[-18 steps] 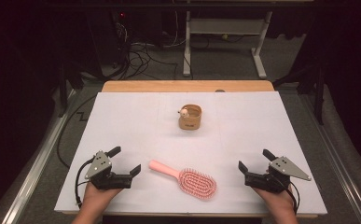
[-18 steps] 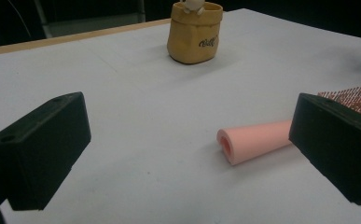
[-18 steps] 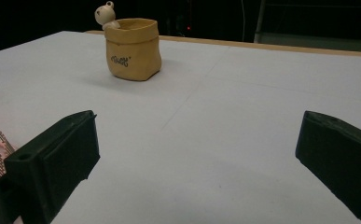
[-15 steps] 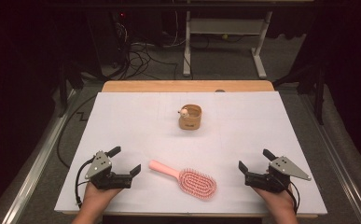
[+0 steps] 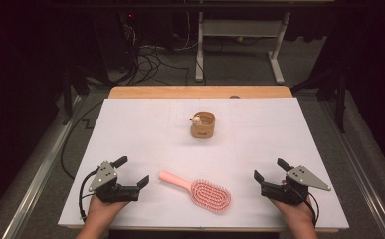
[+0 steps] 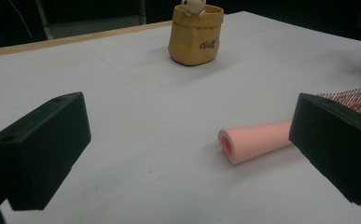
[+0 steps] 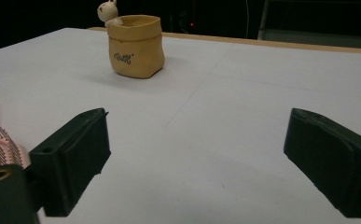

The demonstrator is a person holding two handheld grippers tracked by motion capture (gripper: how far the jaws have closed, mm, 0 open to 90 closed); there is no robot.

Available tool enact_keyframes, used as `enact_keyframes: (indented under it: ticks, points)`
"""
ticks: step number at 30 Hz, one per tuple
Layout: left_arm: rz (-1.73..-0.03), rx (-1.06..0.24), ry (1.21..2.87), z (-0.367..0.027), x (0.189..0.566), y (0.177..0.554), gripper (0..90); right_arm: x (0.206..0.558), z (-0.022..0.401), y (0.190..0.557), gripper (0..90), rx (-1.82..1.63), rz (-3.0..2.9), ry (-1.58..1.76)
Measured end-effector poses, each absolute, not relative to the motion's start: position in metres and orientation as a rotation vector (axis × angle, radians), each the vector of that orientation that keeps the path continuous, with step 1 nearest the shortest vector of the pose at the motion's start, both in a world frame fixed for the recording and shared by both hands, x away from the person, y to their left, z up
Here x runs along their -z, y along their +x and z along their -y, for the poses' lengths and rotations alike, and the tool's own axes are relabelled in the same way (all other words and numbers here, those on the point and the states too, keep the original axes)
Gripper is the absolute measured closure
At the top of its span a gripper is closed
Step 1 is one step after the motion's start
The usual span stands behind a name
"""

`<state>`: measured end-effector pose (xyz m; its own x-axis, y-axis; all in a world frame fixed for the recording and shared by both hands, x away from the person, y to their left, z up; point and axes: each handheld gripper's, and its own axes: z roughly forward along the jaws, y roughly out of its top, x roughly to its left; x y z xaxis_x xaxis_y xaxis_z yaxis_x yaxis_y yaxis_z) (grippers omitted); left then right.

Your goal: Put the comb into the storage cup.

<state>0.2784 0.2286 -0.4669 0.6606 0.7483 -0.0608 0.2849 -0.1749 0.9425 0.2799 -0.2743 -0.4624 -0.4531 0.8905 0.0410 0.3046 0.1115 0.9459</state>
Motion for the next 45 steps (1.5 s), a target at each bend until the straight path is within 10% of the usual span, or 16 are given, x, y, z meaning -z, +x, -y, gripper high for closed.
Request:
enact_keyframes:
  ticks: [6, 24, 45]
  points:
    - [-0.830, -0.511, 1.755, -0.228, 0.467, 0.278, 0.0, 0.463, 0.272, 0.281, 20.6, -1.353, -1.873, 1.170]
    - [-0.820, -0.500, 1.760, -0.227, 0.468, 0.279, 0.0, 0.461, 0.246, 0.274, 90.0, -1.384, -2.107, 1.057]
    - [-0.815, -0.491, 1.763, -0.225, 0.468, 0.279, 0.0, 0.450, 0.172, 0.239, 90.0, -1.474, -2.357, 0.732]
